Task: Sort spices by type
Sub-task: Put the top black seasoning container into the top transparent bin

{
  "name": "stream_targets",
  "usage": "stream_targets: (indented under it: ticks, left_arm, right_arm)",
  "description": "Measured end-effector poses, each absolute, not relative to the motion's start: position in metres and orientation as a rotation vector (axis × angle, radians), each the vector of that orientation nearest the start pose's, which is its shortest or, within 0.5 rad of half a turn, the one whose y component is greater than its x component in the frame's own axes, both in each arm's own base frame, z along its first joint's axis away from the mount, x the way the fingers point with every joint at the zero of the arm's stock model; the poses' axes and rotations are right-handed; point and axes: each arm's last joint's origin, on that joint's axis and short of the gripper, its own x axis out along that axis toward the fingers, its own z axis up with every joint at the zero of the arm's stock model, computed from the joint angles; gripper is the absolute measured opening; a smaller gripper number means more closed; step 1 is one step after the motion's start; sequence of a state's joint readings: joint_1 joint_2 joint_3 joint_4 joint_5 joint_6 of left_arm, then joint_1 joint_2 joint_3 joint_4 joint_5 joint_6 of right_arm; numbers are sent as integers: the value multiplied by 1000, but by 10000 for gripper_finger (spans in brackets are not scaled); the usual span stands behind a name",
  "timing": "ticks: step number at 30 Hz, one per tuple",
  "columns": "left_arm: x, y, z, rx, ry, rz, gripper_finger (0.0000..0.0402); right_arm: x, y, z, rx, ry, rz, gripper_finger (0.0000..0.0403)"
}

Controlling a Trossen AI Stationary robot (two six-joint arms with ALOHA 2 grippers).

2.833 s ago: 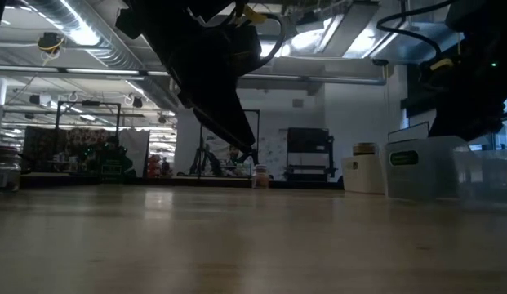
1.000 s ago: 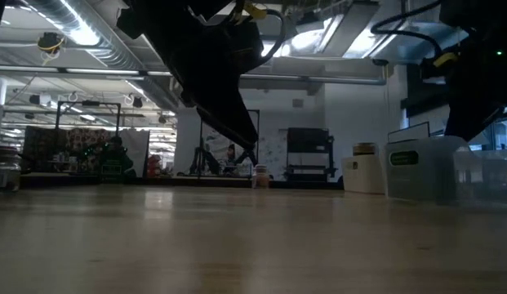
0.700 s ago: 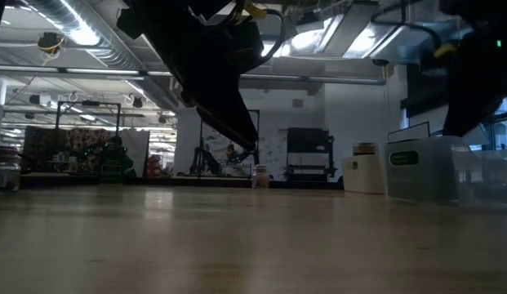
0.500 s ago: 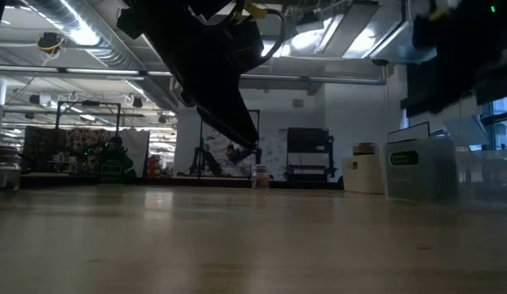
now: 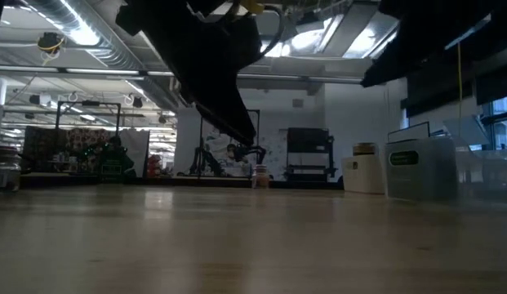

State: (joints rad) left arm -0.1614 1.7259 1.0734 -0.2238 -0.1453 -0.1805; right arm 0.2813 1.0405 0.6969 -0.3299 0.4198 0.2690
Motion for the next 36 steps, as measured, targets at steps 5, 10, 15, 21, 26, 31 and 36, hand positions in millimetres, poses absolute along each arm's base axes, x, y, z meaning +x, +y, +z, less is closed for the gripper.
stream_targets:
  ticks: [5, 10, 15, 21, 26, 31, 36]
  left_arm:
    - [340, -41, 210, 1, 845, 118, 239]
    - [324, -15, 226, 82, 886, 298, 239]
    - [305, 20, 234, 104, 973, 471, 239]
    - [282, 75, 239, 49, 1069, 683, 239]
    - [259, 122, 237, -30, 1145, 829, 239]
    - [227, 161, 234, -95, 1273, 935, 239]
    - [197, 190, 234, -201, 1339, 1044, 239]
  right_arm:
    - [223, 51, 237, -95, 583, -218, 205]
    - [235, 50, 233, -250, 559, -255, 205]
    - [243, 35, 233, -293, 549, -273, 205]
    - [246, 8, 232, -264, 577, -265, 205]
    - [248, -12, 228, -247, 604, -252, 205]
    - [251, -31, 223, -248, 630, -246, 205]
    - [252, -47, 218, -261, 657, -235, 205]
